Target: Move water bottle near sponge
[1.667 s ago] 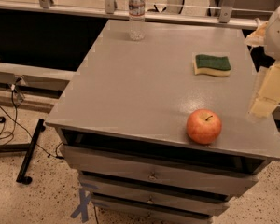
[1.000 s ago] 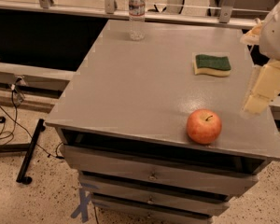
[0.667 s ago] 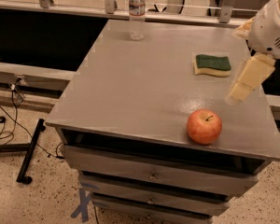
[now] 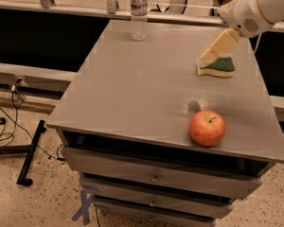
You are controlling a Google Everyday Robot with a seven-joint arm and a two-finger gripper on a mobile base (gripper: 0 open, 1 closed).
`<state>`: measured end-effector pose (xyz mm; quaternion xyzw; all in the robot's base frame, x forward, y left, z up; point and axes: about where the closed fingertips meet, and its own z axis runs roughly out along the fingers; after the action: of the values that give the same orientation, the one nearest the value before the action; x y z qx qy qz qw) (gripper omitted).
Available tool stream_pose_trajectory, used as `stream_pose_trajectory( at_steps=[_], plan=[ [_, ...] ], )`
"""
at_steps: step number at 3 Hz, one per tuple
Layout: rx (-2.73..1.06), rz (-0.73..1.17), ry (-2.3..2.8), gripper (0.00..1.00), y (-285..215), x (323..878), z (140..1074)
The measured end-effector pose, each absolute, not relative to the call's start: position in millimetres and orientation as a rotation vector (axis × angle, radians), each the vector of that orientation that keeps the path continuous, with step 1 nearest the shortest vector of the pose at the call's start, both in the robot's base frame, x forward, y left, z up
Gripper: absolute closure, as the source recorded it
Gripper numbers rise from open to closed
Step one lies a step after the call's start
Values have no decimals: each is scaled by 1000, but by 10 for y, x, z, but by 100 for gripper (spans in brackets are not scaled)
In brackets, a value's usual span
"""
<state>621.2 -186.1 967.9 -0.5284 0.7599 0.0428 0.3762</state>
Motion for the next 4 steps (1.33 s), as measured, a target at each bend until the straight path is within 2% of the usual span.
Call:
stream_pose_trajectory(
  at_steps=[1, 3, 4],
  plan=[
    [-1220, 163, 1846, 0, -1592, 6886, 9702],
    [-1187, 196, 1799, 0, -1432, 7063, 9640],
    [-1112, 255, 1734, 0, -1155, 7477, 9535]
  ],
)
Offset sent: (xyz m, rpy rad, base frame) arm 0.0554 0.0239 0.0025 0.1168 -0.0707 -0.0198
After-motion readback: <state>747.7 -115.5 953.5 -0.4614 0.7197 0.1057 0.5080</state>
